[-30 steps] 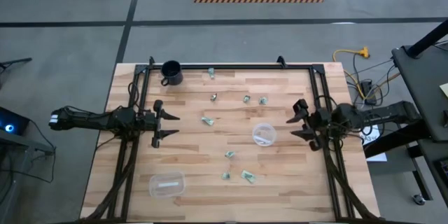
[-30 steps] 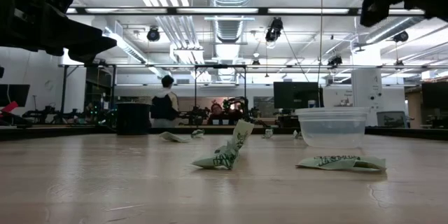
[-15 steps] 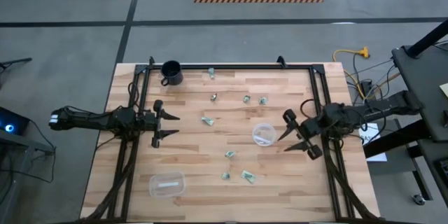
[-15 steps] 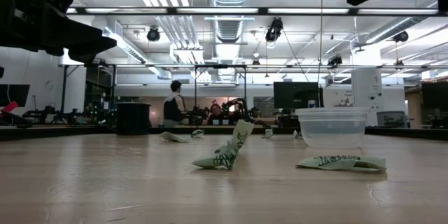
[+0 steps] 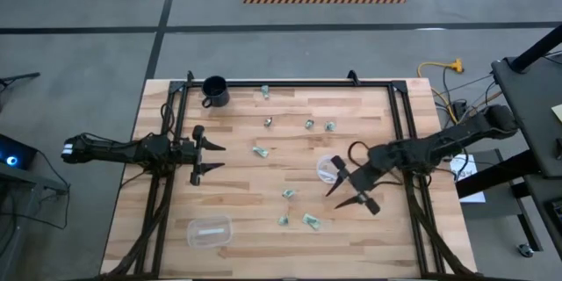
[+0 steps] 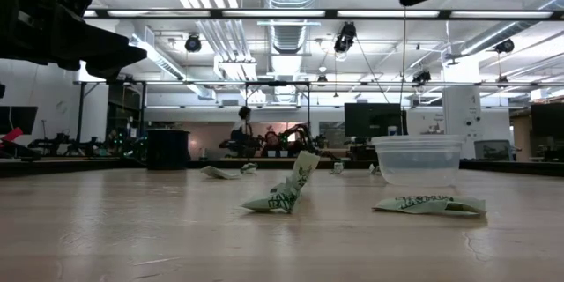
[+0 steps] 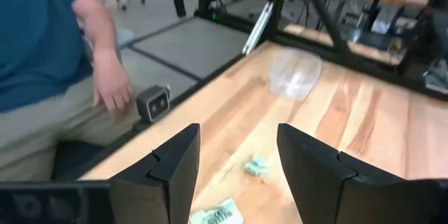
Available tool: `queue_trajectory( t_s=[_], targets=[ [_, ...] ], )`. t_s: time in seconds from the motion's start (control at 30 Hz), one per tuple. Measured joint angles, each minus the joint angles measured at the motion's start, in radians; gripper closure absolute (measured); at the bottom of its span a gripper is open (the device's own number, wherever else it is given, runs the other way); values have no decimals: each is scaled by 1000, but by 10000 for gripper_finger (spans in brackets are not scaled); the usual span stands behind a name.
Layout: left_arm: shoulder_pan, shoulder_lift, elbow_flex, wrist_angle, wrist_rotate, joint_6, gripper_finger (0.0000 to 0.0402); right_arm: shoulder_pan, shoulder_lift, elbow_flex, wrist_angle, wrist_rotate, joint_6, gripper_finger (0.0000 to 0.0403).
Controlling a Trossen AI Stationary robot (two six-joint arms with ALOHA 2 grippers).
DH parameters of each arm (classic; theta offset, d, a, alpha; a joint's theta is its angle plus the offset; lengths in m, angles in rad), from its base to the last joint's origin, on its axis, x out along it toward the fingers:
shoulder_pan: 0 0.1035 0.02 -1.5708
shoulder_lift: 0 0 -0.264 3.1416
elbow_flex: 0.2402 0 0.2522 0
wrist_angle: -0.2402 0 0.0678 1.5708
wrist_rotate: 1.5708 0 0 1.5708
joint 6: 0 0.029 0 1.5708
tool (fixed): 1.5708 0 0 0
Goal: Pick and place Stevia / Truvia into bins
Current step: Put the white stevia packet into the right transparent container
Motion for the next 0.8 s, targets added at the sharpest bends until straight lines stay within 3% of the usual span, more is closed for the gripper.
queue_trajectory(
  t_s=[0.3,0.8],
  targets=[
    [0,0,0,0,0,0,189,0,227,89,-47,1,-87,220],
    [0,0,0,-1,0,0,189,6,497,209,-103,-1,-201,220]
  ],
)
